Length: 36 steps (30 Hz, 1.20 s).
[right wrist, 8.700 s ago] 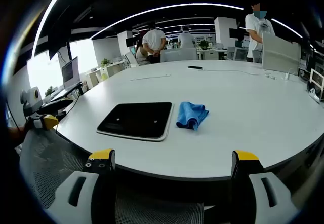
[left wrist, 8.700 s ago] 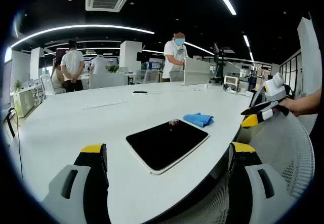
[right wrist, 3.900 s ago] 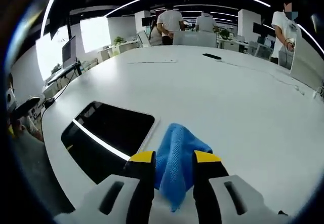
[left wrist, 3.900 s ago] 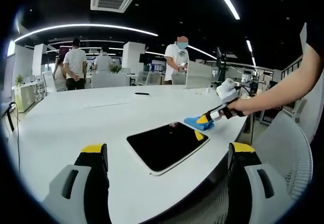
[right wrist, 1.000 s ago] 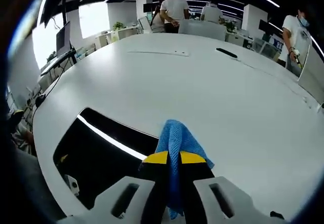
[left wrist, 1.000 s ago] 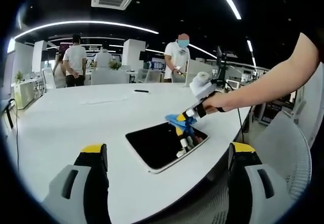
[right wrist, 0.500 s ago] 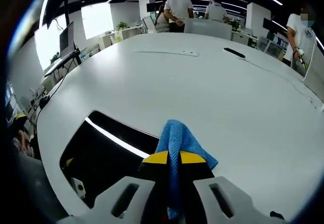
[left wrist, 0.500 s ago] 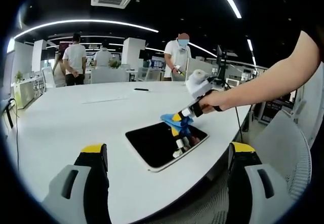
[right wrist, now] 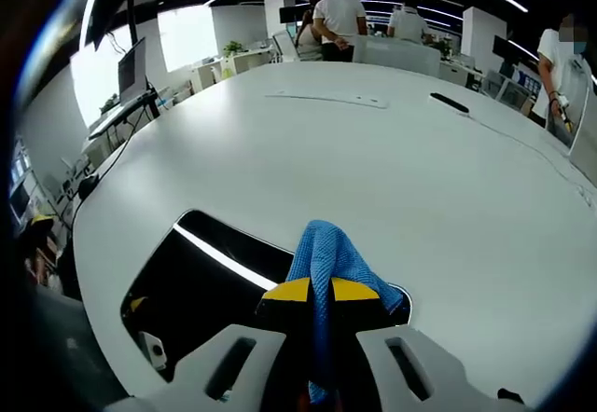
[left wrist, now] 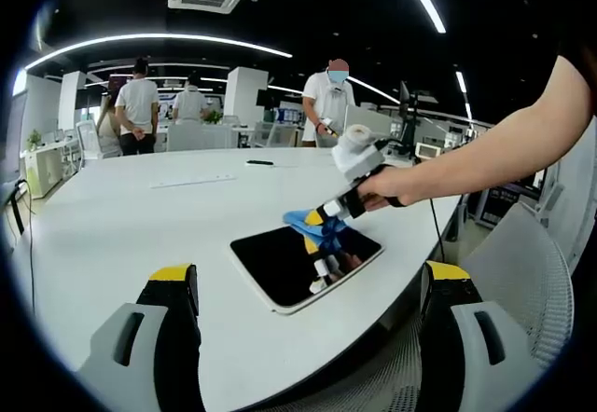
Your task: Wipe the mirror surface with the cleaning cloth until all visible marks leave the cleaned area.
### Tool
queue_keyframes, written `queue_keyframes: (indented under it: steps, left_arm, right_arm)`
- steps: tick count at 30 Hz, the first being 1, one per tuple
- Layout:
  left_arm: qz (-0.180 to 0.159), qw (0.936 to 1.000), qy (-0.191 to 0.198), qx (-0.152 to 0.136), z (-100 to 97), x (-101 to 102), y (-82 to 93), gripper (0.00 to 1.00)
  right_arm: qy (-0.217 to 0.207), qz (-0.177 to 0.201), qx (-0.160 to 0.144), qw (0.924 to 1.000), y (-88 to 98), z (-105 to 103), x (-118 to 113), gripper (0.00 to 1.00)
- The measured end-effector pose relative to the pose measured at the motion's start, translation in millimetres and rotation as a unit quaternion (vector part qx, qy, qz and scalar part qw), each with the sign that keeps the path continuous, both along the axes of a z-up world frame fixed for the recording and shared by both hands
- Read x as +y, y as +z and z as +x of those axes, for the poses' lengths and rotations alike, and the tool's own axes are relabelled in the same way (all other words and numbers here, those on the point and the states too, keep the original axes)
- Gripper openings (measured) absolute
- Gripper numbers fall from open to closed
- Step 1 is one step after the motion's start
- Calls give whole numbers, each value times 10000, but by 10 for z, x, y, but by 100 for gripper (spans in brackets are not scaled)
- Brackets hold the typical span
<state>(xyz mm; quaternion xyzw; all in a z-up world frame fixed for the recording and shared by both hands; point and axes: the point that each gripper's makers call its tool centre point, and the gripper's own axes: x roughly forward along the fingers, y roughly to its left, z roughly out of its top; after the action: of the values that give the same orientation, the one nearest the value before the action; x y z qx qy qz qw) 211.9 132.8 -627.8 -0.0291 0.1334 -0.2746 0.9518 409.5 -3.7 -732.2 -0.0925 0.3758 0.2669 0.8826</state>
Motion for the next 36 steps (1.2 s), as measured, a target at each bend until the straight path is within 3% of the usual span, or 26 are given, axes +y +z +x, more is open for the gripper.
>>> queue_keyframes:
  steps: [19,36]
  left_arm:
    - [-9,10000,-6,-26,-2,5,7,99]
    - [-1,10000,-19,-35,-9,3,10,98]
  right_arm:
    - [368,72,44,9993,-30,-16,447,1]
    - [755,103,34,9971,-21,-151,878,1]
